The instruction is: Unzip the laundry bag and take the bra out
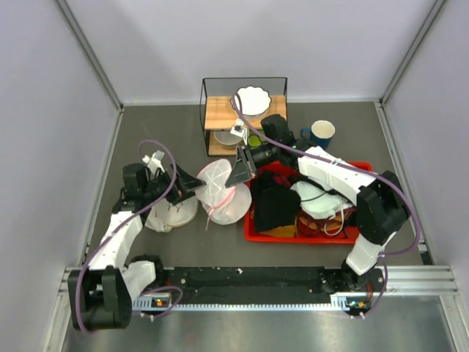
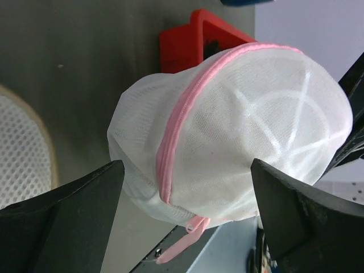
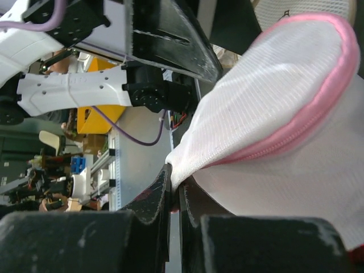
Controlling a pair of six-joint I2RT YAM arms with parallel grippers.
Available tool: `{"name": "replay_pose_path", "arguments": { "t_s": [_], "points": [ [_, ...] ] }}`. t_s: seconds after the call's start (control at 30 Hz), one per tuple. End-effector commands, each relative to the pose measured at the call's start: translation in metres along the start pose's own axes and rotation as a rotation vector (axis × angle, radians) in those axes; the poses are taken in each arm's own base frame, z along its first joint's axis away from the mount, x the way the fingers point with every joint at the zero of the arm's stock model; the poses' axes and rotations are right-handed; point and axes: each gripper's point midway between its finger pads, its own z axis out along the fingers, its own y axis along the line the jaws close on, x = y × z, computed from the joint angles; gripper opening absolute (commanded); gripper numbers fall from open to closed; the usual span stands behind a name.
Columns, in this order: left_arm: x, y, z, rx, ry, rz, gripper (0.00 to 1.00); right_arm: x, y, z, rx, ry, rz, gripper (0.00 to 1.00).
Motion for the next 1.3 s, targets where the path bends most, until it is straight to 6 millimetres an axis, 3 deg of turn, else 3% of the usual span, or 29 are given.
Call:
{"name": "replay_pose_path", "arguments": {
  "t_s": [0.0, 0.1, 0.17, 0.2, 0.23, 0.3, 0.43, 0.53, 0.57, 0.63, 0.67, 0.7, 0.77, 0.83, 0.9, 0.93, 1.0, 1.03, 1.13, 1.27],
  "points": [
    [0.001, -0.029, 0.004, 0.239, 0.051, 0.097, 0.98, -0.017, 0.033, -0.006, -0.088, -0.016, -0.129, 0.00],
    [0.000, -0.037, 0.001, 0.268, 0.052, 0.111, 0.90, -0.017, 0.027, -0.003, -0.077, -0.014, -0.115, 0.00],
    [-0.003, -0.043, -0.002, 0.275, 0.046, 0.135, 0.63, -0.017, 0.020, 0.001, -0.072, -0.007, -0.094, 0.00],
    [-0.003, -0.044, -0.003, 0.268, 0.046, 0.129, 0.46, -0.018, 0.018, 0.002, -0.067, -0.008, -0.090, 0.00],
    [-0.006, -0.049, -0.005, 0.270, 0.037, 0.143, 0.21, -0.019, 0.015, 0.004, -0.068, -0.005, -0.084, 0.00],
    [-0.009, -0.051, -0.007, 0.249, 0.020, 0.165, 0.00, -0.022, 0.004, 0.009, -0.050, -0.003, -0.066, 0.00],
    [-0.011, -0.045, -0.012, 0.155, 0.008, 0.129, 0.00, -0.036, -0.021, 0.016, 0.038, -0.026, -0.027, 0.00],
    [-0.015, -0.036, -0.013, 0.070, -0.036, 0.074, 0.00, -0.046, -0.055, 0.013, 0.248, -0.053, 0.021, 0.25],
    [-0.020, -0.032, -0.015, 0.031, -0.083, 0.034, 0.00, -0.049, -0.060, 0.009, 0.308, -0.071, 0.022, 0.53],
    [-0.019, -0.025, -0.018, -0.015, -0.122, -0.022, 0.00, -0.058, -0.071, -0.010, 0.467, -0.144, 0.013, 0.70],
    [-0.019, -0.026, -0.019, -0.017, -0.136, -0.055, 0.00, -0.063, -0.082, -0.022, 0.577, -0.195, 0.008, 0.71],
    [-0.021, -0.022, -0.020, -0.041, -0.169, -0.074, 0.00, -0.063, -0.074, -0.035, 0.617, -0.235, -0.002, 0.72],
    [-0.020, -0.019, -0.023, -0.052, -0.206, -0.123, 0.00, -0.058, -0.084, -0.054, 0.740, -0.287, 0.007, 0.73],
    [-0.019, -0.017, -0.024, -0.062, -0.246, -0.146, 0.00, -0.057, -0.067, -0.066, 0.783, -0.352, -0.011, 0.72],
    [-0.019, -0.015, -0.025, -0.074, -0.266, -0.188, 0.00, -0.042, -0.069, -0.068, 0.834, -0.374, -0.005, 0.72],
    [-0.021, -0.016, -0.026, -0.075, -0.285, -0.193, 0.00, -0.040, -0.051, -0.063, 0.816, -0.396, -0.037, 0.70],
    [-0.017, -0.017, -0.025, -0.086, -0.284, -0.228, 0.00, -0.024, -0.051, -0.055, 0.821, -0.401, -0.020, 0.67],
    [-0.019, -0.018, -0.025, -0.093, -0.298, -0.240, 0.00, -0.018, -0.038, -0.044, 0.786, -0.396, -0.031, 0.62],
    [-0.019, -0.014, -0.026, -0.120, -0.314, -0.293, 0.00, -0.004, -0.031, -0.016, 0.697, -0.403, 0.007, 0.54],
    [-0.019, -0.012, -0.026, -0.139, -0.319, -0.332, 0.00, 0.014, -0.019, 0.032, 0.629, -0.354, -0.002, 0.52]
  ]
}}
